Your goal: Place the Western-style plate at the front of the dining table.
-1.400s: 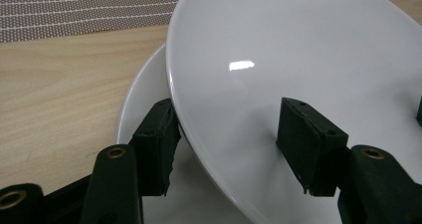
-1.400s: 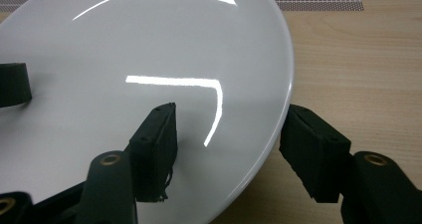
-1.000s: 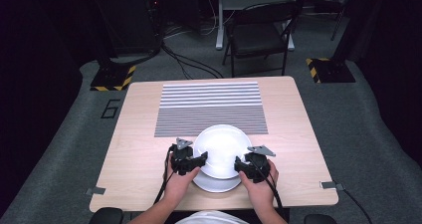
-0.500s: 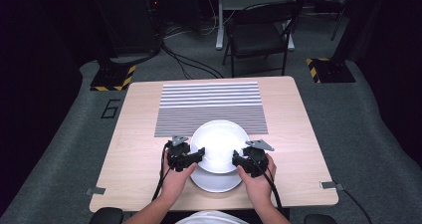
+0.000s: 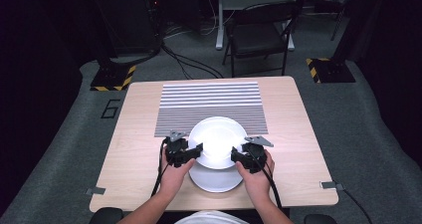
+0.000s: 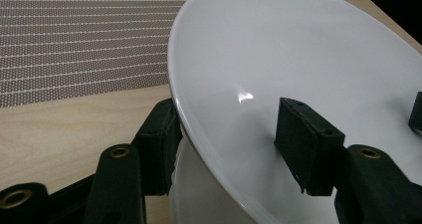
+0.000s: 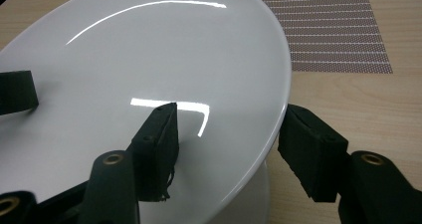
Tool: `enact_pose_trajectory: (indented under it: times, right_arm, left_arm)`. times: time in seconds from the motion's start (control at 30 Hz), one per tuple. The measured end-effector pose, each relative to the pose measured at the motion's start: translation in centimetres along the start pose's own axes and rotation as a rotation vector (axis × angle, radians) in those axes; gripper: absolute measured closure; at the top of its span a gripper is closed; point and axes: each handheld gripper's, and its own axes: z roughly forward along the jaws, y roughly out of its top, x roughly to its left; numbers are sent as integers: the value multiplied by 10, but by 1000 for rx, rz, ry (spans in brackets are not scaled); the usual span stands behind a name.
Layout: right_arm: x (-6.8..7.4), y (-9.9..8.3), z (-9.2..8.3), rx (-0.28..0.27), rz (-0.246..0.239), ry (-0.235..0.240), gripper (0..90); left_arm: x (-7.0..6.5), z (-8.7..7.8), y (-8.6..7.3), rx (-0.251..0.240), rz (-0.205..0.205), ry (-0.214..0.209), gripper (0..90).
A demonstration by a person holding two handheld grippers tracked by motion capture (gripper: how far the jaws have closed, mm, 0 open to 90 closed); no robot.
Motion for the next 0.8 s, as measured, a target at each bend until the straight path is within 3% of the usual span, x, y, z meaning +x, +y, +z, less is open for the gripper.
enact_pose_trajectory:
  times: [0.8]
  right_arm:
    - [7,17,8,-16,-13,2,403]
  left_arm:
    - [10,1,15,-17,-6,10,432]
